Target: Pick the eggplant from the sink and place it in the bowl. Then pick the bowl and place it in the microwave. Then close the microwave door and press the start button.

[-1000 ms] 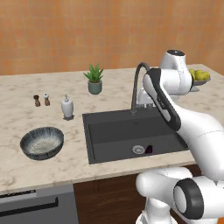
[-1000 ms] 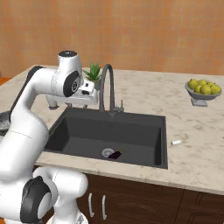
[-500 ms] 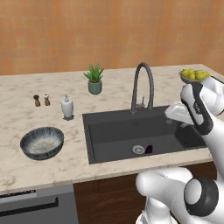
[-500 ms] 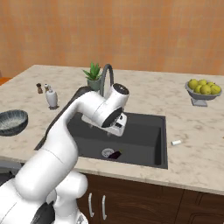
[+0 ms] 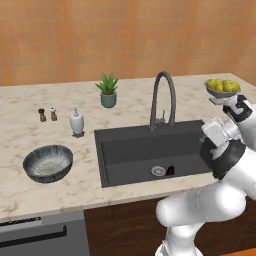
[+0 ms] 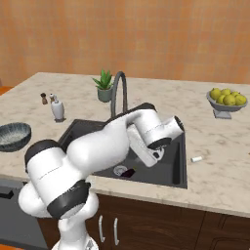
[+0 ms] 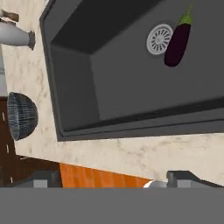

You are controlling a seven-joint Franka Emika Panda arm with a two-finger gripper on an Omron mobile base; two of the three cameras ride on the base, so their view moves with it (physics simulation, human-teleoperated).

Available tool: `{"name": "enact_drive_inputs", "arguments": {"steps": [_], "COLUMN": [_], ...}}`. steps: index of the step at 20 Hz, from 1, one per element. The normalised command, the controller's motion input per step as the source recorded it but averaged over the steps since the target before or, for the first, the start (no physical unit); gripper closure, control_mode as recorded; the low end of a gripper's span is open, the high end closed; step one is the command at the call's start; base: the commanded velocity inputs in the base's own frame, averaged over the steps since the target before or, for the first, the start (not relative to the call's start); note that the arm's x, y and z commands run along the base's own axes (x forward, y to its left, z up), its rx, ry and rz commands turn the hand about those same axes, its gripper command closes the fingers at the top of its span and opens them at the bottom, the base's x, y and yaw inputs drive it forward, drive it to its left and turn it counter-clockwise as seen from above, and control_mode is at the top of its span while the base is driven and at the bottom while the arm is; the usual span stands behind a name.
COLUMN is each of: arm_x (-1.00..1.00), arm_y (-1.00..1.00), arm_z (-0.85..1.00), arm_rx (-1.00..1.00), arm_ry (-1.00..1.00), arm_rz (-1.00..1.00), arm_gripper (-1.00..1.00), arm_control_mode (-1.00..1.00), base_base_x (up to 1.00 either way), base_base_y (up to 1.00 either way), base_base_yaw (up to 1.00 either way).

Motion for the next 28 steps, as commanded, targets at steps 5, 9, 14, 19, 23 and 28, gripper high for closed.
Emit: {"name": "enact_drive_inputs", "arguments": {"steps": [5,9,14,19,23,28], "arm_x": [0.82,0.8,0.37,0.07,0.28,0.2], "arm_y": [-0.16,-0.06,-0.32,-0.03,0.02,0.24], "arm_z": [-0.71,-0.51,-0.41,-0.6,-0.47,-0.36], "arm_rx": [0.23,0.19,0.08,0.06,0.0,-0.06], "arm_ry": [0.3,0.14,0.06,0.16,0.1,0.06], "arm_rz": [-0.01,-0.05,-0.06,-0.02,-0.01,-0.01], "arm_gripper": [-1.0,-1.0,-1.0,-1.0,-1.0,-1.0], "arm_control_mode": [-1.0,-1.0,-1.0,-1.0,-1.0,-1.0], "base_base_x": [0.0,0.0,0.0,0.0,0.0,0.0], "base_base_y": [0.0,0.0,0.0,0.0,0.0,0.0], "base_base_yaw": [0.0,0.0,0.0,0.0,0.0,0.0]}}
